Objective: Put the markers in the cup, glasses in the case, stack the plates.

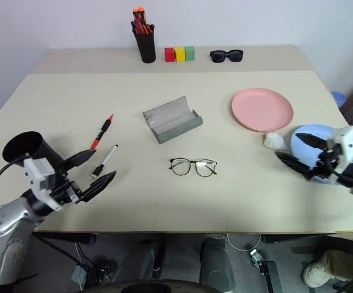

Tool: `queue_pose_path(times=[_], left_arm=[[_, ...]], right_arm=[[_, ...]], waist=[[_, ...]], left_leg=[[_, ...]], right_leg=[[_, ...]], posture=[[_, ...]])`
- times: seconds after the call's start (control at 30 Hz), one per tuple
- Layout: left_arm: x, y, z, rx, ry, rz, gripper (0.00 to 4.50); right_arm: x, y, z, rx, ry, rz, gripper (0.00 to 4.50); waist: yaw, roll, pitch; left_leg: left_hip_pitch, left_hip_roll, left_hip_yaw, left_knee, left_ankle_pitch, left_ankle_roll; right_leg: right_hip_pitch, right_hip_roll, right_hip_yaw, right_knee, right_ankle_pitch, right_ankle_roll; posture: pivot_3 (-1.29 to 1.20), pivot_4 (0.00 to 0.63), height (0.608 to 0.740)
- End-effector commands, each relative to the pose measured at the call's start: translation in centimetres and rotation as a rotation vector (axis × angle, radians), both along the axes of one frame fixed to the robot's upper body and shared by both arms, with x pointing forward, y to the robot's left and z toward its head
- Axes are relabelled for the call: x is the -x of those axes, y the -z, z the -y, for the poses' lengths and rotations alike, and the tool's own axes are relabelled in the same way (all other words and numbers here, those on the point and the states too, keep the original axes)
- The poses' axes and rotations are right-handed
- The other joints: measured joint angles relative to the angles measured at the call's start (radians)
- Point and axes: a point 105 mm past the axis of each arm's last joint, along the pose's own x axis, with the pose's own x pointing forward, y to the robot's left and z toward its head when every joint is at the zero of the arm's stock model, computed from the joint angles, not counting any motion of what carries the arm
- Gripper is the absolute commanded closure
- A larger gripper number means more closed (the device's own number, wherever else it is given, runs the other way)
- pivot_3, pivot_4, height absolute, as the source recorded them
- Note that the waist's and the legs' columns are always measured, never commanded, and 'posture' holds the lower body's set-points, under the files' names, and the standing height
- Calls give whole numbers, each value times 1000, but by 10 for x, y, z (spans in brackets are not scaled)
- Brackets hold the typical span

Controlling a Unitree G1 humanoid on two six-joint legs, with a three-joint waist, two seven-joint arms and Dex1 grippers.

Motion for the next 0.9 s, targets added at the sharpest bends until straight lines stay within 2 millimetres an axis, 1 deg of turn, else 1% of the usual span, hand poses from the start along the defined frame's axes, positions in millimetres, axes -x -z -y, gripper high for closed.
queue_pose_path(times=[0.03, 0.1, 0.17, 0.27, 0.3, 0.4, 0.5, 0.6, 0.7, 0.9], left_arm=[[-15, 4, -8, -39, -92, -12, 0], [-23, 0, -9, -23, -127, -6, 0], [-30, -3, -11, -7, -173, -10, 0], [-37, -5, -12, 29, -209, -41, 0], [-41, -1, -14, 9, -242, -74, 0], [-47, 7, -16, -30, -301, -166, 0], [-49, 4, -11, -7, -306, -220, 0], [-50, -4, -9, 19, -338, -223, 0], [-50, -8, -10, 32, -377, -237, 0], [-49, -8, -8, 16, -412, -313, 0]], right_arm=[[-9, -19, -29, -12, -86, 88, 56], [-11, -22, -48, -15, -189, 103, 56], [-11, -26, -62, -29, -278, 114, 56], [-14, -32, -77, -39, -365, 125, 56], [-12, -33, -86, -32, -422, 118, 56], [-10, -33, -103, -23, -533, 99, 56], [-15, -34, -112, -26, -575, 104, 56], [-19, -37, -120, -36, -609, 112, 56], [-21, -39, -125, -49, -638, 119, 56], [-20, -47, -129, -125, -696, 155, 56]], waist=[[-1, 0, 0], [-3, 0, 0], [-2, 0, 0], [-1, 0, 0], [-1, -1, 0], [-2, -1, 0], [-3, -1, 1], [-5, -1, 1], [-5, -1, 1], [-6, -1, 1]], left_leg=[[0, 0, 0, 0, 0, 0], [0, 0, 0, 0, 0, 0], [0, 0, 0, 0, 0, 0], [0, 0, 0, 0, 0, 0], [0, 0, 0, 0, 0, 0], [0, -1, -1, 0, 0, 0], [0, -1, -1, 0, 0, 0], [0, -1, -1, 0, 0, 0], [0, -1, -1, -1, 0, 0], [0, -1, -1, -1, 0, 0]], right_leg=[[0, 0, 0, 0, 0, 0], [0, 1, 0, 0, 0, 0], [0, 1, 0, 0, 0, 0], [0, 1, 0, 0, 2, 3], [0, 1, 0, 0, 2, 3], [0, 1, 0, 0, 2, 3], [-1, 1, 0, 0, 2, 4], [-1, 1, 0, 1, 2, 4], [-1, 1, 0, 1, 2, 4], [-2, 1, 0, 1, 2, 4]], posture=[[0, 150, 740], [0, 150, 740], [0, 150, 740], [0, 150, 740], [0, 150, 740], [0, 150, 740], [0, 150, 740], [0, 150, 740], [0, 150, 740], [0, 150, 740]])
